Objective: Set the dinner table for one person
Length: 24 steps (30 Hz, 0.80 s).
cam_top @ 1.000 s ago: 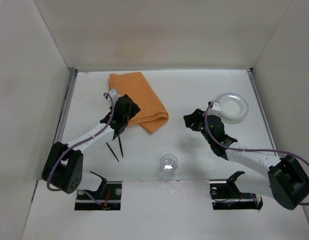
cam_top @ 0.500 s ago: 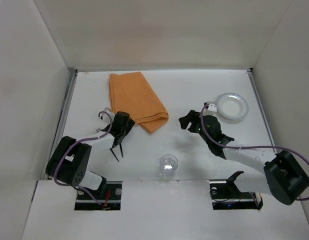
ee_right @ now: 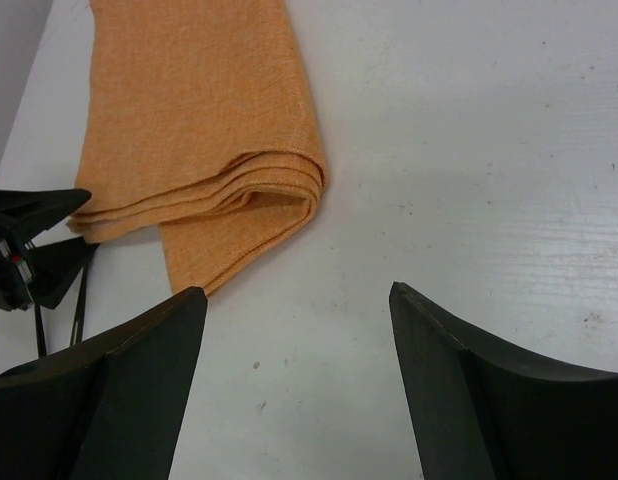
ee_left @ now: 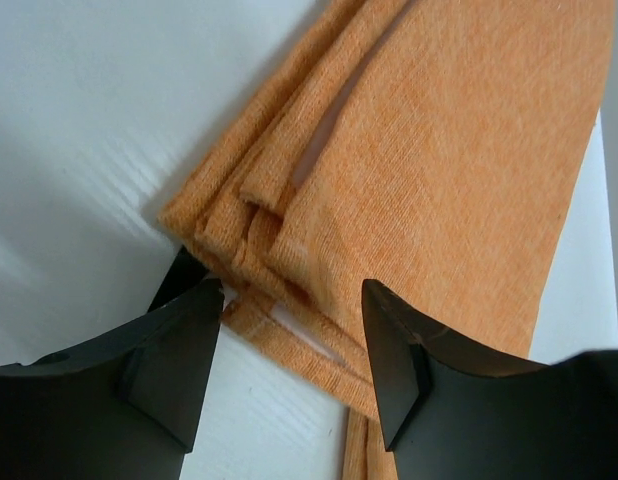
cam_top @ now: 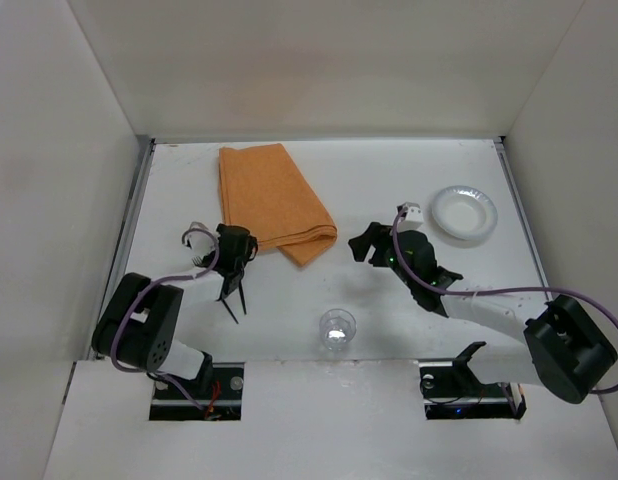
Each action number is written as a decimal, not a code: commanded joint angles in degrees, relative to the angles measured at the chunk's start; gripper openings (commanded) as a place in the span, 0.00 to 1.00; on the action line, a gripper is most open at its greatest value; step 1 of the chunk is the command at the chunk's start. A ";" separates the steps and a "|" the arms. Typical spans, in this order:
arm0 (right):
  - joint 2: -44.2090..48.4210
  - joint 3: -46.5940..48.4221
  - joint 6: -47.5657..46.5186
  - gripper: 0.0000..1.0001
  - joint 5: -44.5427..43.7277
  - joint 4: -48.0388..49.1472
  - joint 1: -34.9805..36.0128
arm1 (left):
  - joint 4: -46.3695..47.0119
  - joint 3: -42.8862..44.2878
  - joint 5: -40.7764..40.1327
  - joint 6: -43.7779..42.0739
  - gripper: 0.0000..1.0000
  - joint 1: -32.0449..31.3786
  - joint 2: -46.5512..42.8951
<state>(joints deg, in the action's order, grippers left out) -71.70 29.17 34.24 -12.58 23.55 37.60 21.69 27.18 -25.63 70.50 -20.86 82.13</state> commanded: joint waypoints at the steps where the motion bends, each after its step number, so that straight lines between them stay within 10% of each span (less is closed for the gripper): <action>1: 0.16 2.30 -1.19 0.80 0.19 1.76 0.58 | 0.98 1.38 -4.25 0.52 0.55 0.08 2.85; 11: 2.00 1.59 -0.58 0.80 0.36 1.67 0.58 | 5.29 8.58 -6.63 -7.29 0.08 -0.54 1.47; 24: 9.91 -3.59 6.28 0.80 -6.13 4.66 -1.53 | 4.06 46.17 -0.15 -37.61 0.04 -16.60 12.41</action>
<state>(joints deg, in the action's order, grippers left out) -64.42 26.98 37.93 -14.70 24.38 36.40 22.26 65.06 -31.48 42.44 -32.27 89.32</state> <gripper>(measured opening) 0.798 0.108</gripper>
